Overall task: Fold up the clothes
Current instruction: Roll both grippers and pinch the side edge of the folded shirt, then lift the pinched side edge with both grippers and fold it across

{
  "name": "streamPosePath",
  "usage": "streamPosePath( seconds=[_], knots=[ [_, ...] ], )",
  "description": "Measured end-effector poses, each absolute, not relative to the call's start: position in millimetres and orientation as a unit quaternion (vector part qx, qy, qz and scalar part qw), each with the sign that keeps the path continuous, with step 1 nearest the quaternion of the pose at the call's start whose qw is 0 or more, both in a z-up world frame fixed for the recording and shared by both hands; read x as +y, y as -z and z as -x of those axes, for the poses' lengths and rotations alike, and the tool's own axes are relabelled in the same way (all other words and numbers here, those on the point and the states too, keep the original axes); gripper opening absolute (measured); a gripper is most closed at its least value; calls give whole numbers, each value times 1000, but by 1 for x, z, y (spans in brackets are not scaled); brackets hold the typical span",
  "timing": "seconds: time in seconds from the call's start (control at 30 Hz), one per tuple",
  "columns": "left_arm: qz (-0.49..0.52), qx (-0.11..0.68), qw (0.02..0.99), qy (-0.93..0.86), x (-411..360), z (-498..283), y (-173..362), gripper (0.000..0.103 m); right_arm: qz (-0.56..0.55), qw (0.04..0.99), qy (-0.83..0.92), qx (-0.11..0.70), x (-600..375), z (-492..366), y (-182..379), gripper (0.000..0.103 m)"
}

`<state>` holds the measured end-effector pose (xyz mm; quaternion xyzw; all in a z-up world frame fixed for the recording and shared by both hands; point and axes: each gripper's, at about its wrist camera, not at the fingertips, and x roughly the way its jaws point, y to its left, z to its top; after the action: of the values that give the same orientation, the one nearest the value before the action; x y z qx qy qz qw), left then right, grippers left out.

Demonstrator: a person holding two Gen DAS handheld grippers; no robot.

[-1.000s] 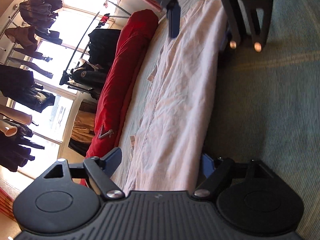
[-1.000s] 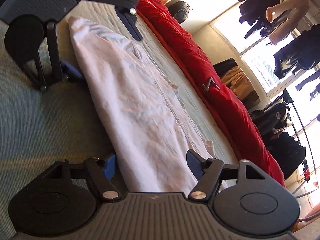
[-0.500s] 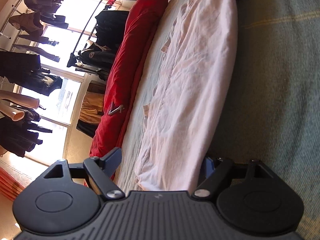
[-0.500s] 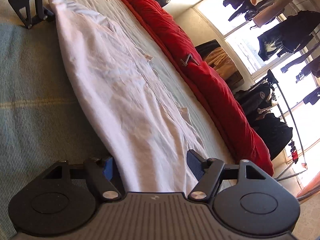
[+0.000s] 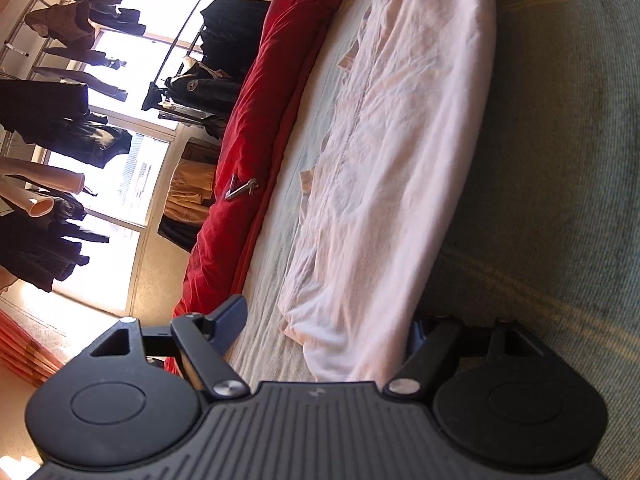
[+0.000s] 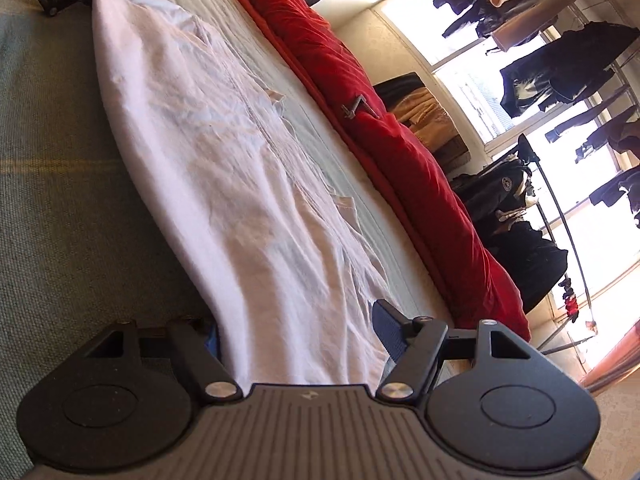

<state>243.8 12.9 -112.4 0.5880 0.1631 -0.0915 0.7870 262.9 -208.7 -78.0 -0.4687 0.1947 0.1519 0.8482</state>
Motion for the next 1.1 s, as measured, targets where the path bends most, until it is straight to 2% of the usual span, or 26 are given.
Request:
streamPosePath(
  seconds=[0.03, 0.07, 0.1, 0.13, 0.17, 0.2, 0.27, 0.37, 0.57, 1.1],
  knots=[
    [-600, 158, 778, 97, 9, -242, 116, 63, 474, 846, -153, 192, -205, -262, 80, 60],
    [-611, 154, 770, 103, 4, -240, 120, 51, 484, 841, -154, 187, -200, -260, 83, 46],
    [-622, 149, 761, 108, 0, -239, 124, 39, 493, 836, -158, 181, -195, -257, 86, 38],
    [-635, 144, 750, 115, -4, -236, 128, 32, 503, 830, -163, 175, -189, -254, 89, 24],
    [-648, 139, 739, 124, -6, -232, 134, 18, 512, 826, -165, 168, -186, -250, 91, 16],
    [-654, 136, 733, 129, -7, -229, 137, 8, 520, 823, -164, 161, -184, -247, 93, 16],
    [-662, 132, 725, 137, -6, -224, 143, 3, 531, 817, -163, 155, -184, -244, 96, 10],
    [-645, 145, 737, 142, -3, -224, 137, 2, 524, 816, -172, 173, -186, -246, 94, 5],
    [-635, 140, 747, 142, 2, -219, 119, 1, 520, 818, -175, 173, -188, -246, 75, 3],
    [-628, 140, 748, 163, 12, -152, 80, 1, 468, 810, -248, 251, -196, -190, 18, 2]
  ],
)
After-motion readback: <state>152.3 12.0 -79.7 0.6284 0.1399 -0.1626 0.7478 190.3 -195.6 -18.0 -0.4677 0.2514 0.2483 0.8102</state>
